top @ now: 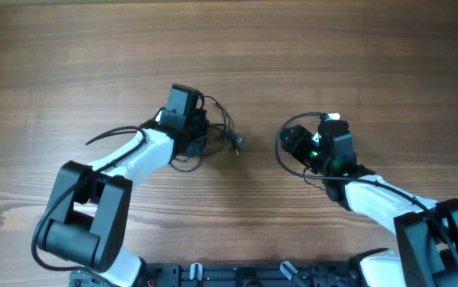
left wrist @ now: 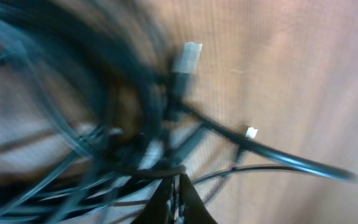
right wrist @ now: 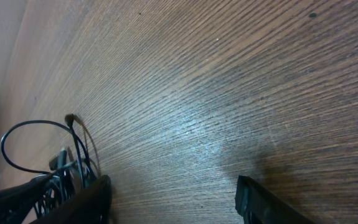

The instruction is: Untangle cables

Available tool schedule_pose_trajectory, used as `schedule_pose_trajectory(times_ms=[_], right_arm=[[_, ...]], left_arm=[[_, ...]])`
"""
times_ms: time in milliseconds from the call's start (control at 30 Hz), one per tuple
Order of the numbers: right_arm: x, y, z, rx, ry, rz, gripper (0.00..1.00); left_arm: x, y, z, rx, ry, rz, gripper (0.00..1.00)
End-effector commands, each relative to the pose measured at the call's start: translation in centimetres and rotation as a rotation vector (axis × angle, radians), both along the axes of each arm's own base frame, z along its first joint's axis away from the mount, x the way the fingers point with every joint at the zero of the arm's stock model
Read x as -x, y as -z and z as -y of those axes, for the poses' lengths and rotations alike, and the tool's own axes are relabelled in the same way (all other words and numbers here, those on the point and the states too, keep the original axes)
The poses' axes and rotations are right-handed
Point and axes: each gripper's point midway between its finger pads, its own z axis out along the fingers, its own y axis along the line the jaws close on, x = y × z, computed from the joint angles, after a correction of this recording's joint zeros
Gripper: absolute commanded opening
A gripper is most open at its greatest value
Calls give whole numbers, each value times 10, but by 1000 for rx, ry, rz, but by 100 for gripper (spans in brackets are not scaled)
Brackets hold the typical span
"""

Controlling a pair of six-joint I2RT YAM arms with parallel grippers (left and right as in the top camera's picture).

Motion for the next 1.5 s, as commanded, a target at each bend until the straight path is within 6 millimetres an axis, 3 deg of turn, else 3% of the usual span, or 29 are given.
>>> schedule_pose_trajectory(times_ms=[0, 67, 167, 200, 267, 300, 333, 367, 467, 500, 533, 567, 700, 900, 1333, 1467], right_arm=[[3, 3, -3, -3, -12, -14, 65], [3, 3, -3, -3, -11, -14, 64], [3, 3, -3, -5, -11, -14, 62], [3, 3, -3, -5, -10, -14, 62], [3, 3, -3, -4, -10, -14, 62], [3, 3, -3, -5, -10, -15, 62], [3, 3, -3, -6, -10, -15, 62], [3, 3, -3, -5, -10, -15, 62], [3, 3, -3, -5, -10, -15, 62], [3, 3, -3, -5, -10, -15, 62], [3, 3, -3, -5, -10, -15, 62], [3, 3, -3, -5, -10, -15, 62], [3, 3, -3, -5, -9, -15, 62], [3, 3, -3, -4, -10, -15, 62], [3, 3, -3, -4, -10, -15, 62], [3, 3, -3, -4, -10, -15, 62]], left_arm=[[-25, -24, 13, -59, 227, 206, 4], [-31, -59, 35, -47, 419, 371, 4], [-22, -101, 54, -98, 631, 537, 4], [-17, -107, 52, -143, 654, 549, 4], [-7, -101, 19, -261, 505, 426, 6], [-2, -93, 1, -284, 380, 343, 26], [-1, -89, -5, -279, 319, 309, 70], [0, -86, -7, -258, 272, 286, 100], [-2, -79, -7, -266, 267, 272, 99], [-2, -75, -10, -282, 257, 264, 72], [-4, -71, -15, -258, 172, 236, 59], [-4, -68, -18, -233, 101, 216, 55], [-5, -55, -24, -96, -180, 128, 50], [1, -26, -17, 24, -398, 7, 45], [6, 2, -22, -30, -408, -51, 36], [8, 14, -27, -60, -417, -71, 21]])
